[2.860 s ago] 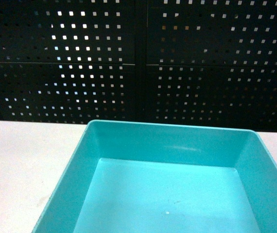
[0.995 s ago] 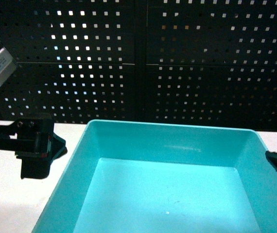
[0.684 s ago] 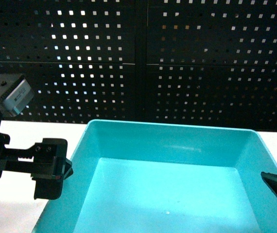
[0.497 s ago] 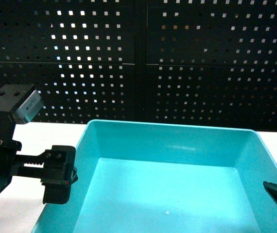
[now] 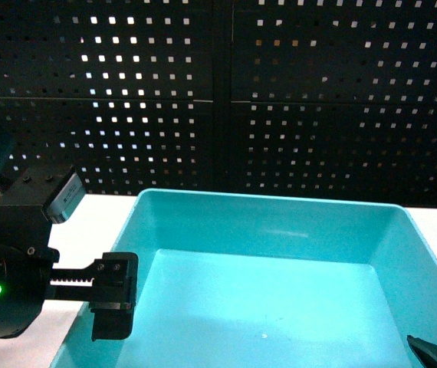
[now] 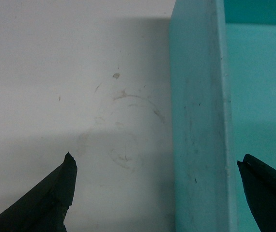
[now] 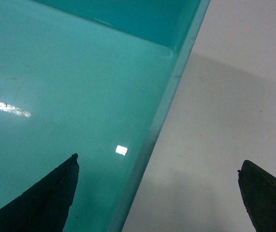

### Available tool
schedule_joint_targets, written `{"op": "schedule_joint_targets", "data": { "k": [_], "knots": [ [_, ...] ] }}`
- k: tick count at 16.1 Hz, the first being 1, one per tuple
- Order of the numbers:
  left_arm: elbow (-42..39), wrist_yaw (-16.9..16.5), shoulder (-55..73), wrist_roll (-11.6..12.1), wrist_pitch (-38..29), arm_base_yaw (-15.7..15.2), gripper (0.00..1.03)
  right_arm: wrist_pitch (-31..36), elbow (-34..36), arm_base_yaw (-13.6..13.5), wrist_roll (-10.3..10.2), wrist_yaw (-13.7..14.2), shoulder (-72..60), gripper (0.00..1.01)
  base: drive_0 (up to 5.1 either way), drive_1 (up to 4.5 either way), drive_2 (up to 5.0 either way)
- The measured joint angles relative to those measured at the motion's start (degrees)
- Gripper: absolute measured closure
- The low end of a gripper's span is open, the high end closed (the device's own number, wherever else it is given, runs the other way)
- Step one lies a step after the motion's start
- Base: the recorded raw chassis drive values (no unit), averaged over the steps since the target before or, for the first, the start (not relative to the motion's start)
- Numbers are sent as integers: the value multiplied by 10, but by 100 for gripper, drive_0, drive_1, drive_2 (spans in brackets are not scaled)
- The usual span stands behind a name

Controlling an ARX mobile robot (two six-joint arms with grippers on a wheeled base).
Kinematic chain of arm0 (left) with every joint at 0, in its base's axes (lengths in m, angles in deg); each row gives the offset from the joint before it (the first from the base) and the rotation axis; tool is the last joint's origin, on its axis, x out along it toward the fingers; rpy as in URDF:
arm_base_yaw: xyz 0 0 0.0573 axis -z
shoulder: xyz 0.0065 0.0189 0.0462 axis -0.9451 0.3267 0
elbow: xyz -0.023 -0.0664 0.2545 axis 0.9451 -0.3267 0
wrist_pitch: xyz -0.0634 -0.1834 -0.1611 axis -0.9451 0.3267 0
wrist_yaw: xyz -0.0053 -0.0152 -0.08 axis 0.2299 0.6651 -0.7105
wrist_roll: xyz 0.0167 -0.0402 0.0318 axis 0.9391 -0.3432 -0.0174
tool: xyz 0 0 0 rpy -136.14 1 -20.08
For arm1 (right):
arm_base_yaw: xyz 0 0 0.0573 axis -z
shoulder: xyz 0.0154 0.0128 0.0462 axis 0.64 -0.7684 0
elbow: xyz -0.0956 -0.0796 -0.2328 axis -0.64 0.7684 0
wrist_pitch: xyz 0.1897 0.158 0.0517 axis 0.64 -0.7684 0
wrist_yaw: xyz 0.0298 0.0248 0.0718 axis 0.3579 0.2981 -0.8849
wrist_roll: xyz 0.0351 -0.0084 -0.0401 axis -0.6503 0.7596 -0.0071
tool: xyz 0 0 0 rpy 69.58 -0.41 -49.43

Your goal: Stack blue boxes stably on right

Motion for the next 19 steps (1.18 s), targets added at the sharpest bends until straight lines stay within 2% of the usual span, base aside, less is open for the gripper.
{"op": "schedule_joint_targets", "data": {
  "k": [2, 4, 7, 8, 9, 10, 11, 12, 19],
  "knots": [
    [0, 1, 5, -3, 0, 3, 5, 12, 1, 1, -1, 0, -9, 3, 0, 0, 0],
    [0, 1, 5, -11, 3, 8, 5, 19, 1, 4, -3, -1, -14, 17, 0, 0, 0],
    [3, 13, 5, -33, 19, 31, 5, 29, 1, -1, -9, -2, -20, 55, 0, 0, 0],
    [5, 16, 5, -44, 21, 32, 5, 33, 3, -4, -11, 3, -21, 66, 0, 0, 0],
    [7, 25, 5, -65, 29, 32, 5, 36, 5, -8, -13, 6, -21, 78, 0, 0, 0],
    [8, 29, 5, -82, 33, 32, 5, 40, 7, -8, -37, 2, -21, 89, 0, 0, 0],
    [10, 38, 4, -95, 38, 32, 5, 47, 11, -8, -59, -1, -23, 94, 0, 0, 0],
    [11, 39, 3, -109, 46, 32, 5, 50, 12, -8, -66, -1, -23, 94, 0, 0, 0],
    [9, 55, -2, -240, 79, 77, 5, 84, 30, -20, -72, 8, -27, 94, 0, 0, 0]
  ]
}}
